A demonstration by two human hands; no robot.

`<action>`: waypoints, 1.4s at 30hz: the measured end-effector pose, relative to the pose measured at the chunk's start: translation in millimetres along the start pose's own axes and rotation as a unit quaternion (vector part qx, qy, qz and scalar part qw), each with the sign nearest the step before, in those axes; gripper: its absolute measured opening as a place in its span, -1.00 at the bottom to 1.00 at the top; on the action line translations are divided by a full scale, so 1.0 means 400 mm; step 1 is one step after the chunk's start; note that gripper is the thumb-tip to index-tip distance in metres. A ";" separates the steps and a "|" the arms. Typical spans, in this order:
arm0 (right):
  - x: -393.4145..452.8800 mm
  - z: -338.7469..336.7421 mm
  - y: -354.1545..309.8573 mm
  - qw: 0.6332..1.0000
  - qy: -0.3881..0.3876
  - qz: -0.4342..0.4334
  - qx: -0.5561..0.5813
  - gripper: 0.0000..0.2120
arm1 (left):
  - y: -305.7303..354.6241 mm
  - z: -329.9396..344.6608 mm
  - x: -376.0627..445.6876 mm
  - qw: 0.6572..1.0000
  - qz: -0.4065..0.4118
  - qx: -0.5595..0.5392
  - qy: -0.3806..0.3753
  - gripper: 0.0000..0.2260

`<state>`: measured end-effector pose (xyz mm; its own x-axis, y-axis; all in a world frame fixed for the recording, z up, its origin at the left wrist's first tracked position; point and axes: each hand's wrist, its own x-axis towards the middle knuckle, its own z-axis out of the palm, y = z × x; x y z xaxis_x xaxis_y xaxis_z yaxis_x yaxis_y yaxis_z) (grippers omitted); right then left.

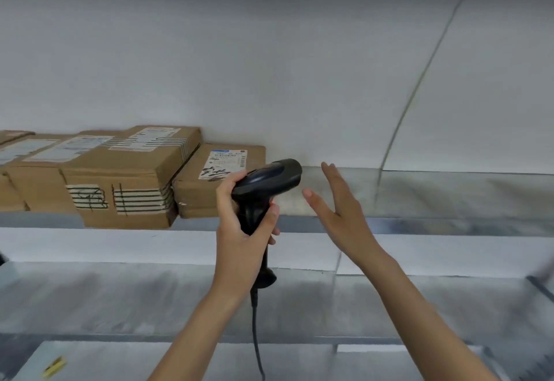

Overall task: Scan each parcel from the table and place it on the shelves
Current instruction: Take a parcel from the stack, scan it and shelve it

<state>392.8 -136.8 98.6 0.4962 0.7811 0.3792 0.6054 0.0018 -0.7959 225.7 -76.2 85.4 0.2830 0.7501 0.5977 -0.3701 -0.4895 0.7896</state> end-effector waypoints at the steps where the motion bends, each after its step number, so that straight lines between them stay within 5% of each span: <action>1: -0.014 -0.041 0.019 0.999 0.014 -0.003 -0.043 -0.28 | 0.002 0.039 -0.003 1.000 -0.002 -0.007 -0.015 -0.44; 7: -0.140 -0.333 0.127 0.972 0.084 0.034 -0.217 -0.38 | 0.022 0.326 -0.078 0.990 -0.007 -0.030 -0.135 -0.47; 17: -0.464 -0.730 0.324 0.902 0.200 0.186 -0.334 -0.37 | 0.063 0.767 -0.317 0.956 -0.012 -0.048 -0.288 -0.47; 27: -0.803 -1.006 0.465 0.824 0.269 0.346 -0.358 -0.38 | 0.054 1.116 -0.563 0.900 -0.042 -0.083 -0.426 -0.45; 42: -1.143 -1.154 0.740 0.710 0.316 0.558 -0.291 -0.32 | -0.057 1.527 -0.895 0.766 -0.073 -0.123 -0.626 -0.40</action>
<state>632.4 -781.8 -92.4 0.9377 -0.3437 -0.0518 -0.3211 -0.7996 -0.5074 673.4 -605.3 -61.5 0.9074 -0.3017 0.2926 -0.3663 -0.2264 0.9025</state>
